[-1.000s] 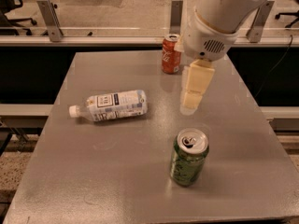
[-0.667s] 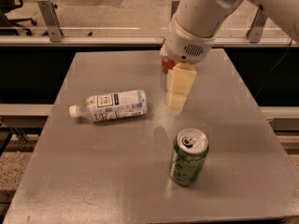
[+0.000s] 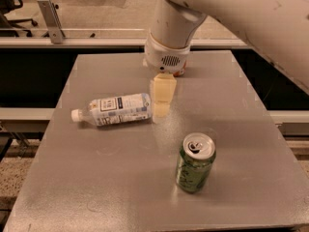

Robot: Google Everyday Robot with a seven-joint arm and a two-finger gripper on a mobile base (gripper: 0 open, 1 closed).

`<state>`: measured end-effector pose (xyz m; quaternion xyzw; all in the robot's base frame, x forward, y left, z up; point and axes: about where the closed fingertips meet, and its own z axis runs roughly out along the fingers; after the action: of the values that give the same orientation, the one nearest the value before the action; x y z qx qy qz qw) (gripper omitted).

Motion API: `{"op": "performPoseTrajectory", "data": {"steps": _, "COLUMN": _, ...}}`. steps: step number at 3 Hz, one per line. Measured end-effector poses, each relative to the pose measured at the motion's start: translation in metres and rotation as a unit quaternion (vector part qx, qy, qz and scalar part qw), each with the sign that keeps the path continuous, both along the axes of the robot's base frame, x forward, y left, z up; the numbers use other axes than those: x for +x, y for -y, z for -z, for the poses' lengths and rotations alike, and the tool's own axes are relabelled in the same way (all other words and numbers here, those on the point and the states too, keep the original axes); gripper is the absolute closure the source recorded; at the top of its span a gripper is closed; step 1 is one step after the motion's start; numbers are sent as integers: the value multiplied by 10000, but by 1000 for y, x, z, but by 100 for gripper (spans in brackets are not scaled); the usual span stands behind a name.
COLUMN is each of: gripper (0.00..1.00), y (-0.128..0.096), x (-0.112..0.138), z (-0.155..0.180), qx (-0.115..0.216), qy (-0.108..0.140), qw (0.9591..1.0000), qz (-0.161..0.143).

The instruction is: Move blue plastic bottle near green can

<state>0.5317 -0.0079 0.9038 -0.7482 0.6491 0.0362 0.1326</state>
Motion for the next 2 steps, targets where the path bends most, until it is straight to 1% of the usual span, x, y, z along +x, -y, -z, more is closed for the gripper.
{"op": "performPoseTrajectory", "data": {"steps": 1, "gripper": 0, "y": -16, "x": 8, "z": 18, "qx": -157, "qy": -71, "qw": 9998, "qz": -127}}
{"op": "performPoseTrajectory", "data": {"steps": 2, "gripper": 0, "y": -28, "x": 12, "z": 36, "qx": -384, "qy": -144, "qw": 9990, "qz": -193}}
